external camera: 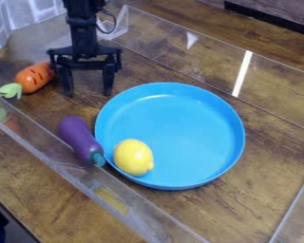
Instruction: Remove the purple eggplant from the blue tray and put it on the table
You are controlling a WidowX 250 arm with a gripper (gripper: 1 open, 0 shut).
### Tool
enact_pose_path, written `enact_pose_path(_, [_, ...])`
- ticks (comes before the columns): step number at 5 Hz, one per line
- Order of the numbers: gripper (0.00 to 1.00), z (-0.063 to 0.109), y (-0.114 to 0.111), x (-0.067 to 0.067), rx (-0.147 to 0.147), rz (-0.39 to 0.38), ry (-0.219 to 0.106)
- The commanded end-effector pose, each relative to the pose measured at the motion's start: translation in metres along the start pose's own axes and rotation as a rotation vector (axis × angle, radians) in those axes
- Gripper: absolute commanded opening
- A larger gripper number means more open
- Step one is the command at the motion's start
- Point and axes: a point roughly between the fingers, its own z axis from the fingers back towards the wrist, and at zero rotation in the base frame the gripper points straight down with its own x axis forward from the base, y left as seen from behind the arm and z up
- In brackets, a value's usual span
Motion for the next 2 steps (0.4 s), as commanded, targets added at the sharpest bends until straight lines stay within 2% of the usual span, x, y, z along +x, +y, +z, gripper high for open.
enact_pose_path(1, [1.00,0.0230,0.0097,-0.0003,-0.041,0.014,-0.062])
enact_pose_path(2, [1.00,0.0200,0.0153,-0.0046,-0.053,0.064,-0.055])
